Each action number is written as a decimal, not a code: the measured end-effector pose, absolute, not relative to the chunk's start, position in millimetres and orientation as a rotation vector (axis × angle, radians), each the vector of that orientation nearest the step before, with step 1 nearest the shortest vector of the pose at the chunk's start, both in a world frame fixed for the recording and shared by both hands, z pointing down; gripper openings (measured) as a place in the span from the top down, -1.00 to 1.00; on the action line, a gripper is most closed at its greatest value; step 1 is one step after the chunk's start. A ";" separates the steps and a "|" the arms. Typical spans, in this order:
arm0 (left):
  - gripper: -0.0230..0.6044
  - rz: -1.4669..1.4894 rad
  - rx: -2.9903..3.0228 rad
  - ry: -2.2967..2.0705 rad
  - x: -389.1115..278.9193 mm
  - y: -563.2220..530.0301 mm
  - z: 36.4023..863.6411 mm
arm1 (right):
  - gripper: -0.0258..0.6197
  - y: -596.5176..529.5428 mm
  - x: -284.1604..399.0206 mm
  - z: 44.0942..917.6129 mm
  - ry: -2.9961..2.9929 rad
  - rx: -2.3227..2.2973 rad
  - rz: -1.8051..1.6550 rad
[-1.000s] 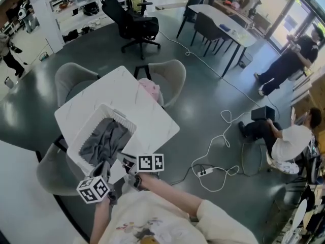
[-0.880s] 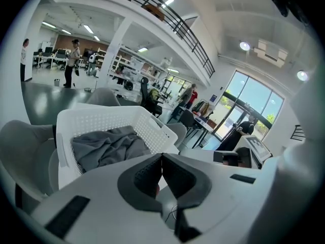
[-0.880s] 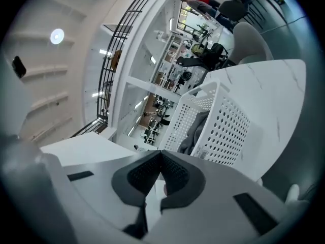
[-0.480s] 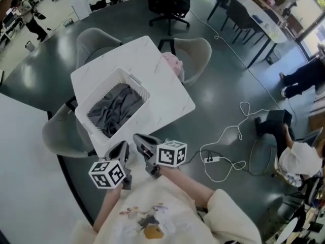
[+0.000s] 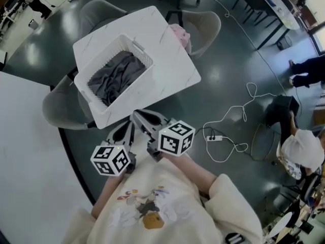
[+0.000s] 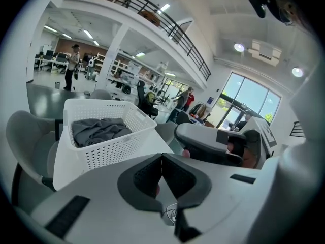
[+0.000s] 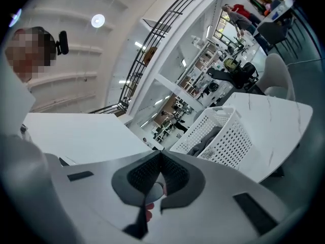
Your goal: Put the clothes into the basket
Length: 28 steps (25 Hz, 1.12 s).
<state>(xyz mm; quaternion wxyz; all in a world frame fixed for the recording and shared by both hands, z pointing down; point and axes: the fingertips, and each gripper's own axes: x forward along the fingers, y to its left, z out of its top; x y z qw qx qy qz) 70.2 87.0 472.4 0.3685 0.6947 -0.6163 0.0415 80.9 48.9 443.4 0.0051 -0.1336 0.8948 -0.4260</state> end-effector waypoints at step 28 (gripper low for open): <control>0.89 0.070 1.872 -1.645 82.8 85.6 452.3 | 0.89 61.5 105.8 436.5 2.900 -0.612 -1.080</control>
